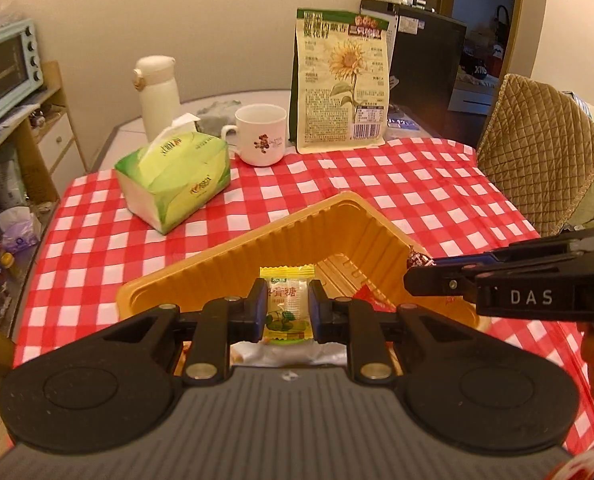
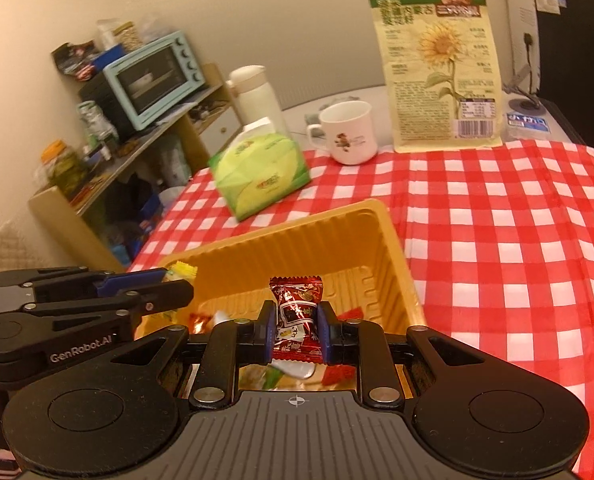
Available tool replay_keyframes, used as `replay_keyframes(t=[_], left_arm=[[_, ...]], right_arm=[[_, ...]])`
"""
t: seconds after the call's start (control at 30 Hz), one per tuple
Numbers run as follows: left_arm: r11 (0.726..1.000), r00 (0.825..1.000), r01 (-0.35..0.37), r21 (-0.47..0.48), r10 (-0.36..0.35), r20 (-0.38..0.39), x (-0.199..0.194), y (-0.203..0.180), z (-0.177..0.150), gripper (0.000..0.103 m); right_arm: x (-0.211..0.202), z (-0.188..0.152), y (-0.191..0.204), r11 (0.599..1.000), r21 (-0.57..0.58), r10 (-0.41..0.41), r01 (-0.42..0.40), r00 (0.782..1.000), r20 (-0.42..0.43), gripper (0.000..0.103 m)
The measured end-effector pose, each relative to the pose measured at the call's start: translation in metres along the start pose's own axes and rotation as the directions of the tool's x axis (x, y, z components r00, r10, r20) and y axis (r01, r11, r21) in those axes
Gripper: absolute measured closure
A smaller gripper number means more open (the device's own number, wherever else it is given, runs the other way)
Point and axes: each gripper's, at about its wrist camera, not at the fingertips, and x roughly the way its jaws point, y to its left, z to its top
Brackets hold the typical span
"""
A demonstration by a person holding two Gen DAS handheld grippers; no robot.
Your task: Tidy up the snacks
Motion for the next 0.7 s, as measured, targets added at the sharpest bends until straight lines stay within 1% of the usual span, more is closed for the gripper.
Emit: replay_keyframes(t=[0.17, 0.37, 0.53, 0.7], left_arm=[[1.0, 0.999, 0.007, -0.007, -0.007, -0.042, 0.03, 0.004, 0.005, 0.084], [1.0, 0.996, -0.002, -0.022, 0.0, -0.086, 0.056, 0.011, 0.001, 0.084], [0.999, 0.994, -0.005, -0.041, 0.001, -0.109, 0.066, 0.017, -0.002, 0.083], [0.999, 0.994, -0.002, -0.047, -0.003, -0.11, 0.066, 0.021, -0.002, 0.081]], right_arm=[[0.014, 0.004, -0.01, 0.999, 0.023, -0.024, 0.025, 1.0, -0.012, 0.081], [0.025, 0.004, -0.018, 0.998, 0.044, -0.039, 0.04, 0.999, -0.024, 0.081], [0.031, 0.004, -0.022, 0.997, 0.058, -0.043, 0.044, 0.999, -0.032, 0.081], [0.035, 0.006, -0.021, 0.997, 0.056, -0.042, 0.044, 0.999, -0.034, 0.081]])
